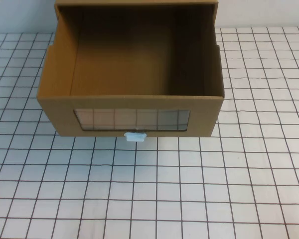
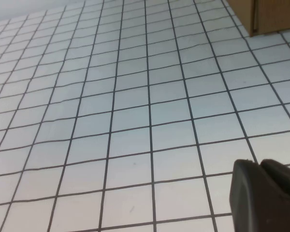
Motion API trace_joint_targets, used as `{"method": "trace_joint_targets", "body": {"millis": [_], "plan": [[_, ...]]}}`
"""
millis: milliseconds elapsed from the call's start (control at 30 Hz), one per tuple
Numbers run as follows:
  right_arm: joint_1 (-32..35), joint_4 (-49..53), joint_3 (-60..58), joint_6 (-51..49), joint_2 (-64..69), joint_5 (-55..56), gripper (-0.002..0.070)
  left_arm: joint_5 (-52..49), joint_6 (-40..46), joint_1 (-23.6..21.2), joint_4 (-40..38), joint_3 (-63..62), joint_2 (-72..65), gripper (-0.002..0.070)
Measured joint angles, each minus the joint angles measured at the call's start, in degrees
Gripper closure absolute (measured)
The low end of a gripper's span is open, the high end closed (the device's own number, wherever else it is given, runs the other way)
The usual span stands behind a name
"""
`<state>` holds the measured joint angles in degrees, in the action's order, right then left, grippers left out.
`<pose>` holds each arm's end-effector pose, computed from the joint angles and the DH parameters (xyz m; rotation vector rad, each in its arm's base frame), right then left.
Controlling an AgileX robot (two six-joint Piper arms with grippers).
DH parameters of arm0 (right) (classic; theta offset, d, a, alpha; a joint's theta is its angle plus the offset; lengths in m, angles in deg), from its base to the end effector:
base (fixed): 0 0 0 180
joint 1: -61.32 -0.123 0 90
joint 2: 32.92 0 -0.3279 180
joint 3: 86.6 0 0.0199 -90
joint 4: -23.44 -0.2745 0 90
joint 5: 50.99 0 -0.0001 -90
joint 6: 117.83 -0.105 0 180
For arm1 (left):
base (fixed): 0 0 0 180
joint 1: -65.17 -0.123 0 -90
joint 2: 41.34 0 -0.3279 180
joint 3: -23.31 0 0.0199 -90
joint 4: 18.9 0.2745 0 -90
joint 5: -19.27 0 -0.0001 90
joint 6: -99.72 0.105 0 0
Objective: Close the shoe box
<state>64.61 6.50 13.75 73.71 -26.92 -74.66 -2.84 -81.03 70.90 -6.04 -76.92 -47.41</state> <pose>0.0456 0.0097 0.1649 0.0411 1.8910 0.1199 0.0467 0.0042 0.1660 0.2189 1.8639 0.1442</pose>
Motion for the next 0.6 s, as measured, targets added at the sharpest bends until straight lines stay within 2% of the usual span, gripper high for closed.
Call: {"method": "trace_joint_targets", "body": {"millis": [367,600], "plan": [[0.0,0.0,0.0,0.0,0.0,0.0,0.069,0.0,-0.58,0.0,-0.62,0.0,0.0,0.068],[0.0,0.0,0.0,0.0,0.0,0.0,0.069,0.0,-3.81,0.0,-1.51,0.0,0.0,0.068]]}}
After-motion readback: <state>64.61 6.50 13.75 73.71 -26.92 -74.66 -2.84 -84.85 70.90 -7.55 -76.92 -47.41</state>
